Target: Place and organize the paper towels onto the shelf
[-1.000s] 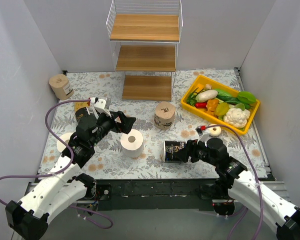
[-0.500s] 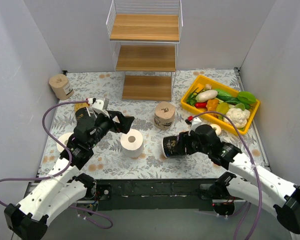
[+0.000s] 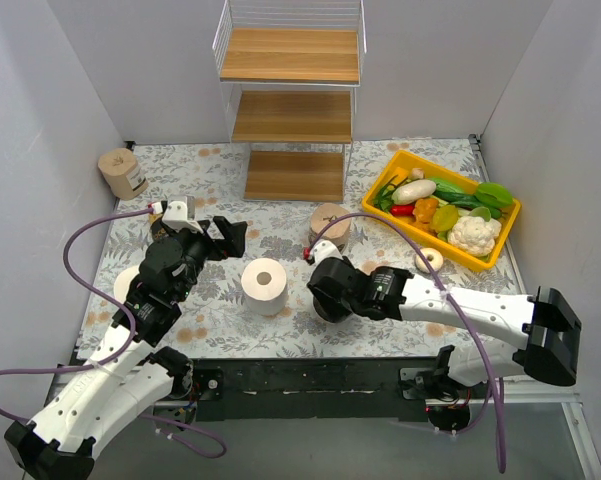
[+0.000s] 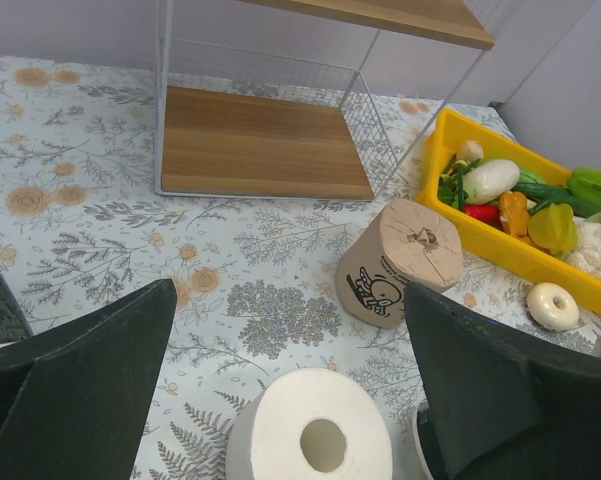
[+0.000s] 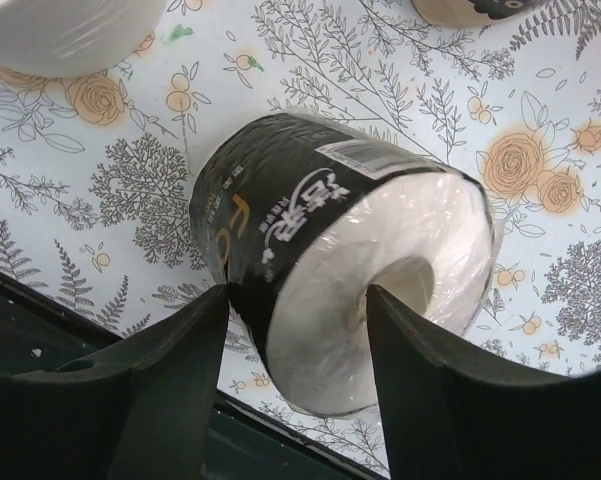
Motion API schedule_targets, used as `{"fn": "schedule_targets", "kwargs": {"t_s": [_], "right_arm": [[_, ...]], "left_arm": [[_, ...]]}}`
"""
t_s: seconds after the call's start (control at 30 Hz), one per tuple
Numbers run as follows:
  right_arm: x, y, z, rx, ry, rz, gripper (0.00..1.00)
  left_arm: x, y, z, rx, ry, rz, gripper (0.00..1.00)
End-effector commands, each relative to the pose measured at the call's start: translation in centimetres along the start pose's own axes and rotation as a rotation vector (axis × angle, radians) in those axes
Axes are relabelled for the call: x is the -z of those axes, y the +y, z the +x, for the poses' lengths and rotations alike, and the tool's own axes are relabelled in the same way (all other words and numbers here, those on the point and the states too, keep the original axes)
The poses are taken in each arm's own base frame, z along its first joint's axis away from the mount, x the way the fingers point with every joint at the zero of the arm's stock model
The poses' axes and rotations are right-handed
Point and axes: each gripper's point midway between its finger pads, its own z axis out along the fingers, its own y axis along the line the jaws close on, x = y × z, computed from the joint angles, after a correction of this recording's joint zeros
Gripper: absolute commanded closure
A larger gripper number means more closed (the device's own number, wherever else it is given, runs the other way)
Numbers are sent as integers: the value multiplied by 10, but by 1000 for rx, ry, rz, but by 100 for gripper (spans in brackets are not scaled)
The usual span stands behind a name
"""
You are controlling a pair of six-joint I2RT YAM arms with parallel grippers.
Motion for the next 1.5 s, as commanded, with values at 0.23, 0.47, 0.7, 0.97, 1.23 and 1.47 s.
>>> {"fn": "schedule_targets", "kwargs": {"t_s": [0.23, 0.47, 0.7, 0.97, 1.23, 1.47], "right_arm": [[36, 27, -46, 33, -178, -185, 23], [33, 34, -45, 42, -179, -220, 28], [21, 41, -34, 44, -145, -237, 30], [4, 31, -22, 45, -128, -161, 32], [-7, 32, -12, 58, -116, -158, 34], [-9, 28, -12, 84, -121, -138, 42]], "left_arm": [[3, 5, -11, 15, -29, -39, 2], [4, 4, -11, 14, -30, -33, 2], [5, 4, -10, 14, -25, -30, 2], [5, 3, -10, 14, -24, -27, 2], [4, 4, -9, 12, -20, -28, 2], [4, 4, -8, 11, -19, -29, 2]]}}
